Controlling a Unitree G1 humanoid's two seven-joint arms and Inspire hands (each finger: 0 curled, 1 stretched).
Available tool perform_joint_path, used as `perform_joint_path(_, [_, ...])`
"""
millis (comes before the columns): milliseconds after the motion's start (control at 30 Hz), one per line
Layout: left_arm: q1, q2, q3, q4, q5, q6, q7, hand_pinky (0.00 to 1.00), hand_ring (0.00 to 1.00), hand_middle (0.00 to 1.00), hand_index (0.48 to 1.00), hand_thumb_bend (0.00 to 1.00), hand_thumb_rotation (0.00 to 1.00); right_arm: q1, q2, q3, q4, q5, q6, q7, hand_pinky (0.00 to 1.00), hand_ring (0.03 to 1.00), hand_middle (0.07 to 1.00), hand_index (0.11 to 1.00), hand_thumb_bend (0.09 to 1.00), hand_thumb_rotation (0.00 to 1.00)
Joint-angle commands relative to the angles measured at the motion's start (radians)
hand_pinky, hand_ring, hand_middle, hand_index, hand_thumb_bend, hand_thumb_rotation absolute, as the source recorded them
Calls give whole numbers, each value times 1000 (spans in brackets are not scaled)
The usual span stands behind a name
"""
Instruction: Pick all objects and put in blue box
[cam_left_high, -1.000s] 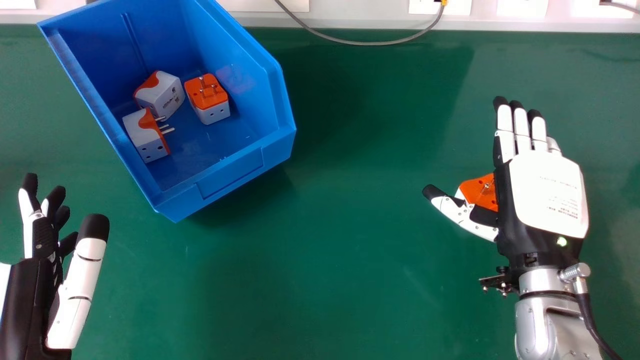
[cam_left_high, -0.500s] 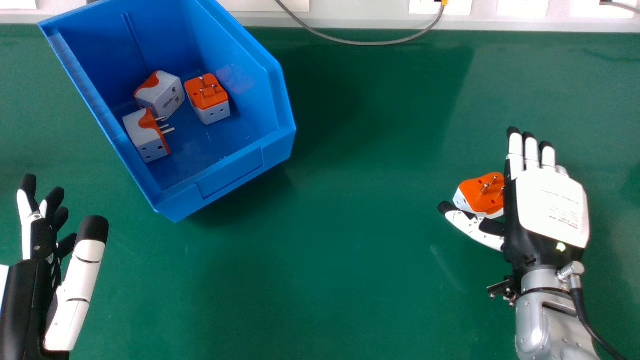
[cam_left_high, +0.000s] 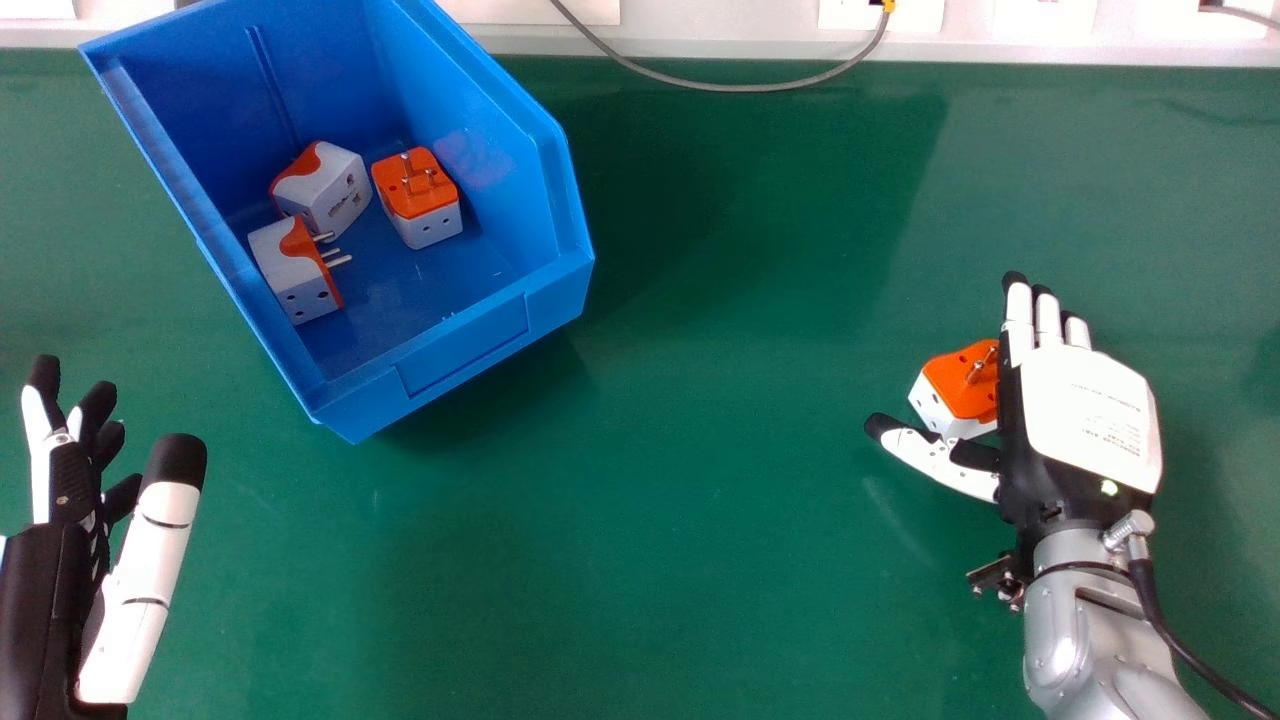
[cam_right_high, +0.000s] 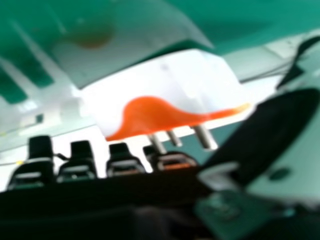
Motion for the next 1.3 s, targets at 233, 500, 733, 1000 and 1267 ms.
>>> perform_joint_path(233, [8, 9, 18, -38, -17, 7, -7, 909, 971, 986, 998, 652, 959, -47, -13, 1, 54, 39, 9, 34, 856, 944, 981, 974, 551, 741])
perform_joint_path(500, [8, 10, 21, -38, -17, 10, -7, 908, 971, 986, 998, 639, 961, -43, -13, 13, 30, 39, 25, 34, 849, 940, 976, 966, 537, 727])
perform_joint_path(733, [9, 10, 22, -40, -13, 6, -7, 908, 970, 985, 998, 652, 960, -33, -13, -23, 53, 90, -114, -97, 643, 691, 743, 783, 497, 395])
perform_joint_path(1000, [6, 14, 26, -35, -16, -1, -10, 905, 967, 983, 997, 673, 958, -44, -26, -39, 73, 141, -202, -78, 211, 251, 349, 496, 497, 120])
perform_joint_path(1267, [13, 14, 35, -37, -22, -4, -20, 901, 967, 982, 997, 630, 961, -47, -22, -47, 78, 152, -204, -99, 143, 175, 231, 471, 485, 144])
